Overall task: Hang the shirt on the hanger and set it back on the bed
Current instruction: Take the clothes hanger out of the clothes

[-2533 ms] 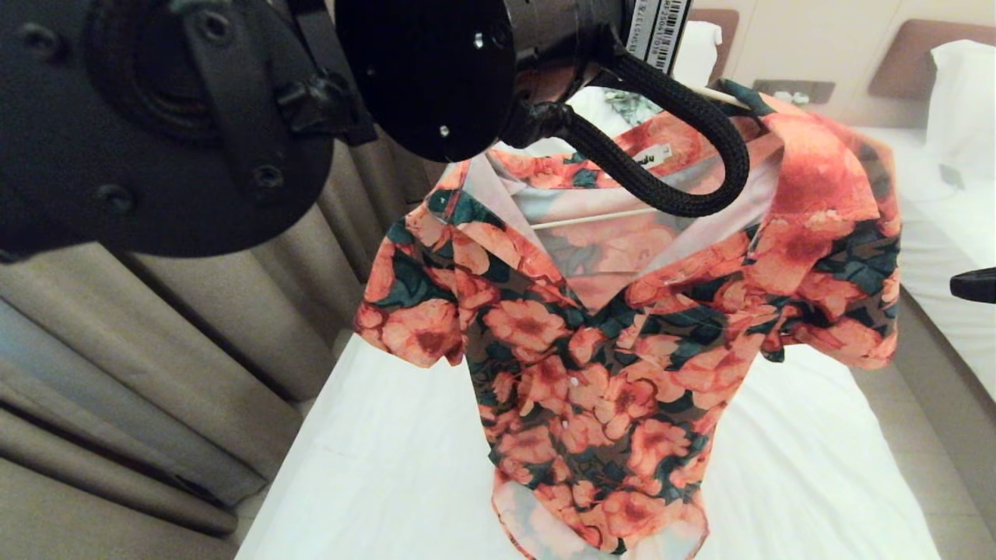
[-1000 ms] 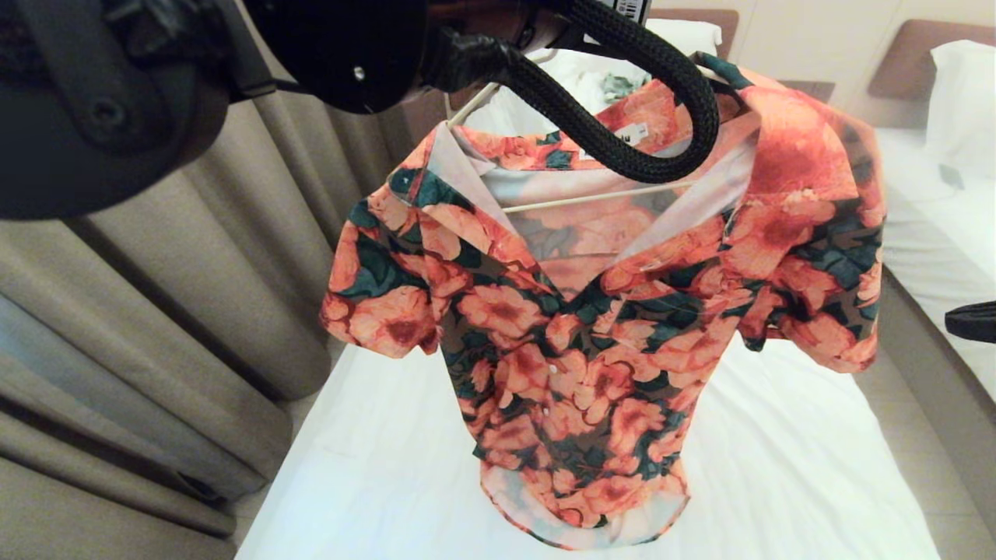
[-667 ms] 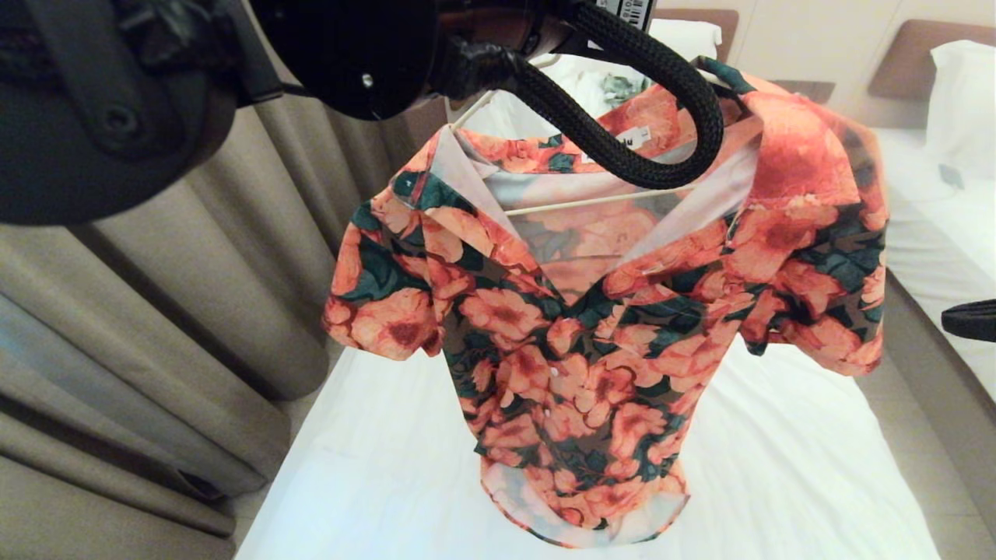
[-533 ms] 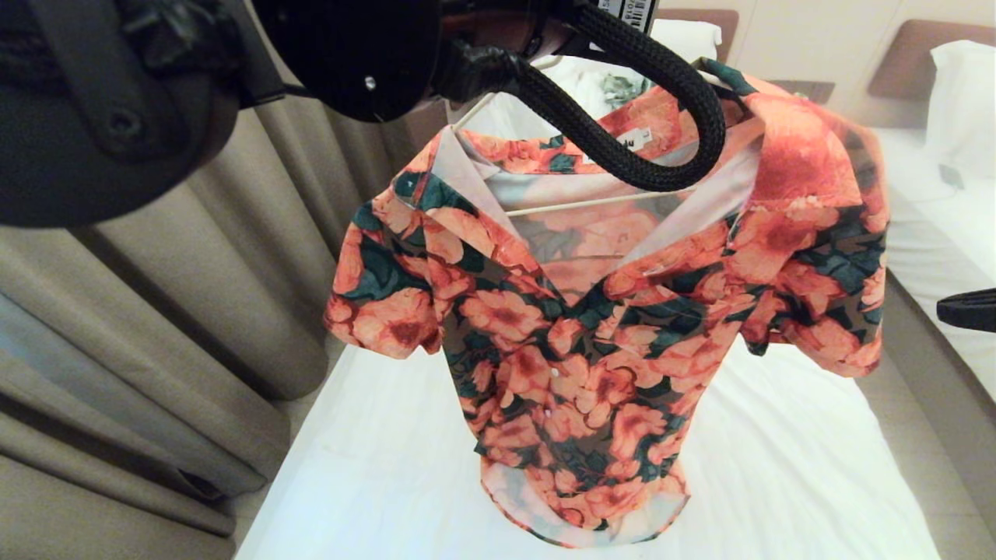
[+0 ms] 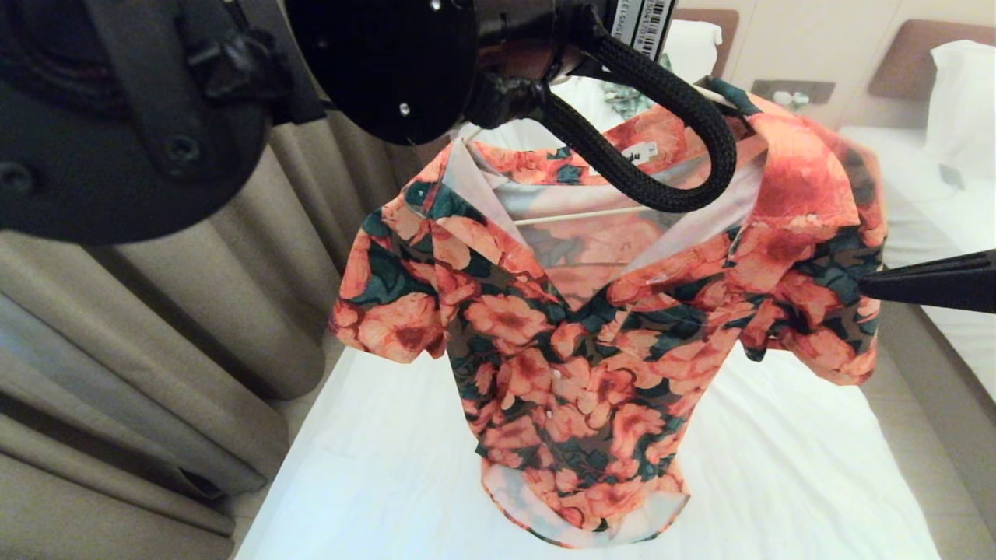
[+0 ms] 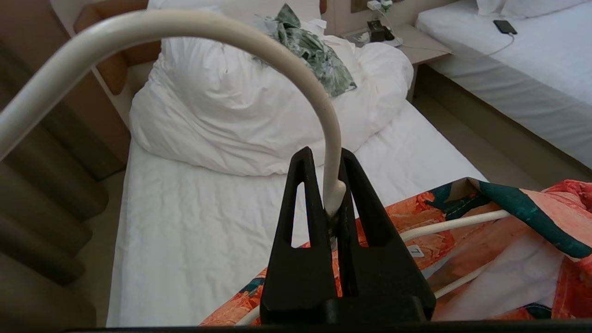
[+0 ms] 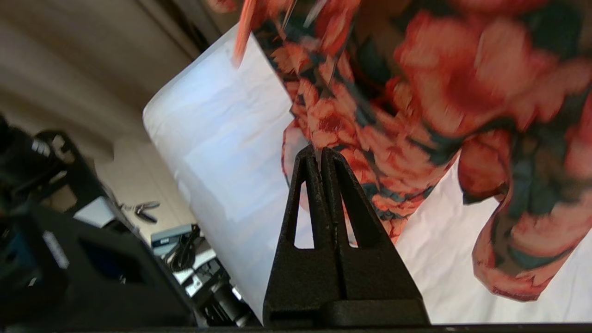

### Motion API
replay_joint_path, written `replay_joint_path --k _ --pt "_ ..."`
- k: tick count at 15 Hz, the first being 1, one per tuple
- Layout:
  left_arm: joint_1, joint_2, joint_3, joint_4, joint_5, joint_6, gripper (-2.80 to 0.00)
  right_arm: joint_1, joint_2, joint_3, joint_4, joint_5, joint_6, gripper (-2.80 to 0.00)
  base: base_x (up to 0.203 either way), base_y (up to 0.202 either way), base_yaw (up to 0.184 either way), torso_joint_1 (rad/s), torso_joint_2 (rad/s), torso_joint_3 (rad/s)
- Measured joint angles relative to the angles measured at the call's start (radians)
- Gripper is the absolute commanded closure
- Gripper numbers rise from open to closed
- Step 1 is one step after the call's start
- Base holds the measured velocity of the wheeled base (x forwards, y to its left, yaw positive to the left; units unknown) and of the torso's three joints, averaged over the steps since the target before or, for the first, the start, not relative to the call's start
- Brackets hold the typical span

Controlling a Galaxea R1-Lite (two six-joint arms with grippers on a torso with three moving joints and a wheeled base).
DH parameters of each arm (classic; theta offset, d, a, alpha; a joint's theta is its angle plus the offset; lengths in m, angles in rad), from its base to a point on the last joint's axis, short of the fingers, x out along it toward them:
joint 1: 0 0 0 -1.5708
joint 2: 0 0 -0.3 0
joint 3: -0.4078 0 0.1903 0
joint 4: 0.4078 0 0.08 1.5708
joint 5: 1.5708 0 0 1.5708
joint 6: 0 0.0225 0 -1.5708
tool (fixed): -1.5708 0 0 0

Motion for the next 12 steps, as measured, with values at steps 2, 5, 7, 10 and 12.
replay_joint_path --k 2,5,7,10,12 --pt "-0.007 0.012 -0.001 -0.001 -0.001 -0.001 0.0 0.004 0.023 0.001 -0.041 -0.019 0.038 0.0 0.0 0.0 0.0 0.0 0.0 0.0" --pt "-0.01 0.034 -0.005 -0.008 -0.001 -0.003 0.0 0.028 0.048 0.029 -0.119 -0.024 0.052 0.0 0.0 0.0 0.0 0.0 0.0 0.0" --pt "-0.01 0.046 -0.006 -0.009 -0.001 -0.009 0.0 0.053 0.051 0.057 -0.159 -0.025 0.069 -2.8 0.0 0.0 0.0 0.0 0.0 0.0" --pt "-0.01 0.062 -0.006 -0.009 -0.001 -0.022 0.0 0.066 0.045 0.071 -0.163 -0.029 0.07 -2.8 0.0 0.0 0.0 0.0 0.0 0.0" --pt "-0.009 0.072 -0.008 -0.01 -0.001 -0.022 0.0 0.067 0.049 0.077 -0.167 -0.064 0.062 -2.8 0.0 0.0 0.0 0.0 0.0 0.0"
